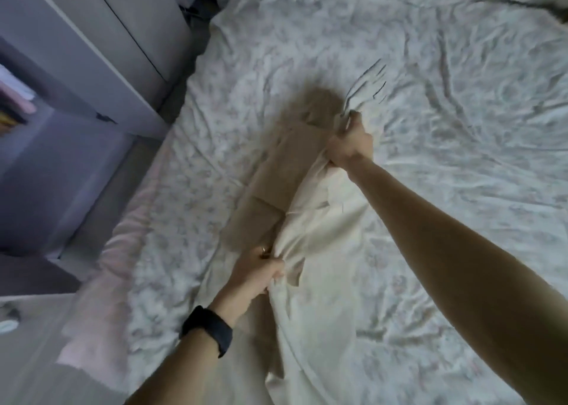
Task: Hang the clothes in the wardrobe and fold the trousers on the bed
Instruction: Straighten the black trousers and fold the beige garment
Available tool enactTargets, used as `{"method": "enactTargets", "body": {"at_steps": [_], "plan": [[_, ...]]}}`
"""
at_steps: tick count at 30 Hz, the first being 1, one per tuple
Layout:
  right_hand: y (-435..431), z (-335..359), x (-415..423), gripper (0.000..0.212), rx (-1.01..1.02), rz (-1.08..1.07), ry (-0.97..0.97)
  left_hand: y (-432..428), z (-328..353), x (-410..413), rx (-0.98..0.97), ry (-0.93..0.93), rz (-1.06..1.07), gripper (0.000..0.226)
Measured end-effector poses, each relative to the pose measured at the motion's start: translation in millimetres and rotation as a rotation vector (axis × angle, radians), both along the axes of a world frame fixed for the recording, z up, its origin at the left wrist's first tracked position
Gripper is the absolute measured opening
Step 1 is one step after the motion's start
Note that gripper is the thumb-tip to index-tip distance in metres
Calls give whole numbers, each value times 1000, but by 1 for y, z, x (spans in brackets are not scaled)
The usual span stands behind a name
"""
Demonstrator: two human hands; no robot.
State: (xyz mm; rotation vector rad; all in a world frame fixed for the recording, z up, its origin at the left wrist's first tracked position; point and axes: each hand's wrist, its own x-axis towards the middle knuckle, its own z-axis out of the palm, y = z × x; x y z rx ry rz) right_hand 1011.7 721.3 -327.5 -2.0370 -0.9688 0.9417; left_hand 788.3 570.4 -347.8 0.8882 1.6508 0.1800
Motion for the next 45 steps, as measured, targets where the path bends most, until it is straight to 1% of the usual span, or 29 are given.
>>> {"method": "enactTargets", "body": {"at_steps": [1,2,3,4,6,7,9,10,13,15,17,18,20,22,24,26,27,28,30,32,33,35,38,39,40,42,43,44,45], "plan": [[12,-2,-22,57,-21,27,-24,16,-2,-27,23,18,27,13],[23,-7,-39,56,-44,69,-57,30,-6,-51,39,36,40,16],[33,-15,-55,59,-75,117,-75,41,-14,-74,49,51,50,26],[43,-26,-71,69,-102,170,-74,53,-23,-97,64,74,43,28],[51,-49,-98,88,-151,263,-20,66,-49,-132,108,123,-10,19],[49,-61,-106,89,-176,315,-32,70,-62,-142,145,142,-24,15],[32,-83,-118,83,-229,425,-179,69,-81,-152,209,154,-59,7],[17,-94,-119,82,-240,452,-251,64,-86,-151,237,159,-80,14],[-40,-106,-128,75,-234,410,-259,34,-87,-149,267,181,-122,38],[-87,-106,-135,67,-189,344,-238,7,-81,-148,273,240,-148,41],[-144,-100,-144,57,-149,263,-230,-18,-75,-149,242,274,-104,40],[-176,-98,-150,55,-161,248,-232,-33,-71,-148,198,277,-82,45],[-246,-94,-157,55,-235,229,-229,-66,-61,-147,105,263,-39,55],[-308,-91,-159,61,-394,240,-246,-97,-53,-143,46,259,-27,52],[-359,-92,-159,73,-554,320,-314,-126,-49,-137,6,231,-63,54],[-393,-94,-160,80,-651,412,-389,-148,-52,-132,-49,179,-85,61],[-407,-94,-161,77,-678,444,-421,-160,-52,-127,-69,175,-107,65],[-426,-92,-165,70,-696,462,-447,-178,-51,-124,-71,179,-132,70],[-441,-91,-174,43,-627,456,-482,-197,-57,-122,-54,174,-133,78],[-464,-82,-196,18,-521,369,-416,-219,-57,-122,-38,175,-178,81],[-470,-79,-209,15,-454,355,-374,-224,-58,-125,-36,176,-209,81],[-494,-73,-242,18,-374,370,-337,-245,-57,-139,-72,117,-255,82],[-526,-64,-290,15,-251,372,-298,-274,-41,-165,-118,32,-293,94],[-530,-64,-302,13,-234,377,-278,-277,-40,-173,-98,35,-308,87],[-541,-62,-323,15,-230,389,-242,-287,-38,-191,-64,63,-335,71],[-557,-65,-361,15,-216,413,-145,-295,-40,-226,41,162,-392,28],[-565,-69,-378,12,-219,425,-81,-296,-43,-246,73,211,-392,14],[-573,-73,-394,15,-233,439,-11,-295,-48,-267,86,240,-375,10],[-579,-79,-407,23,-260,442,47,-294,-53,-289,86,266,-359,11]]}}
